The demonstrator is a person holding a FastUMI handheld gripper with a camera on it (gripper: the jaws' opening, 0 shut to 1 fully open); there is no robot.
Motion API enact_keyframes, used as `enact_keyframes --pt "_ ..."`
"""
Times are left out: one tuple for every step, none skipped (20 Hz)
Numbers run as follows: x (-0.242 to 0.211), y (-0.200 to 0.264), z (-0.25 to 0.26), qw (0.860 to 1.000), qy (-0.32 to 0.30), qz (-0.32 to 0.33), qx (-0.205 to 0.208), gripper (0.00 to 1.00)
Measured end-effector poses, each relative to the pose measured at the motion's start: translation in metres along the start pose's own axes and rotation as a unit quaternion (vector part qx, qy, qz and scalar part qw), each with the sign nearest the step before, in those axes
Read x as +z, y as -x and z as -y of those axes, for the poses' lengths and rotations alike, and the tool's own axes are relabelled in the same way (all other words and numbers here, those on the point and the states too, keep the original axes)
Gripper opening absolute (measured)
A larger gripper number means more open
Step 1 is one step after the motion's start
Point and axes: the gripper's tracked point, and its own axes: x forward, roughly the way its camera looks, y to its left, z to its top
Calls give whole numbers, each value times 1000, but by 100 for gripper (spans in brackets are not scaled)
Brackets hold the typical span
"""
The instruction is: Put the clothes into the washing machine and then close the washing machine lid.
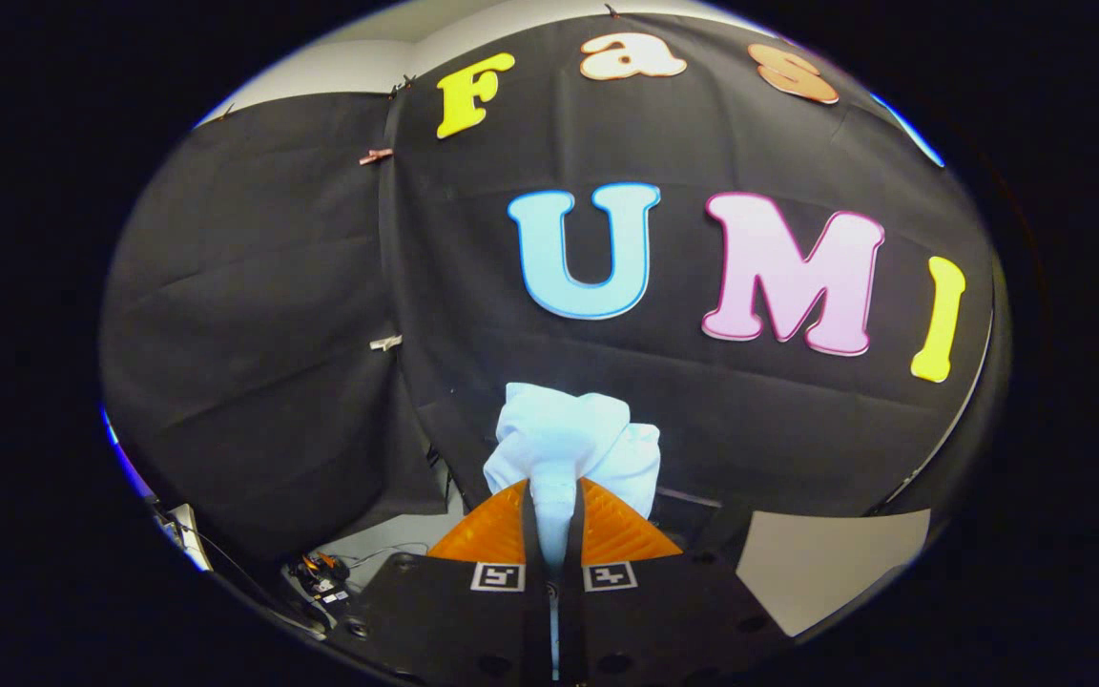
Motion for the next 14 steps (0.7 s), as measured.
enact_keyframes --pt "-9 -11 -3 1000 -3 -8 3 8" --pt "-18 -22 -4 1000 -7 -15 3 8" --pt "-28 -33 -3 1000 -10 -24 -1 8" --pt "-40 -45 -3 999 -12 -34 -5 8" --pt "-52 -56 -3 999 -14 -44 -8 8" --pt "-63 -66 -5 998 -12 -53 -11 8" --pt "-74 -76 -6 998 -9 -60 -12 8" --pt "-85 -85 -7 998 -7 -67 -11 8" --pt "-96 -94 -8 997 -8 -72 -9 8" --pt "-105 -104 -8 997 -10 -75 -5 8" --pt "-114 -113 -9 997 -10 -78 1 8" --pt "-125 -124 -12 997 -9 -82 6 8" --pt "-136 -133 -13 996 -6 -89 5 8" --pt "-148 -139 -10 995 -2 -99 0 8"
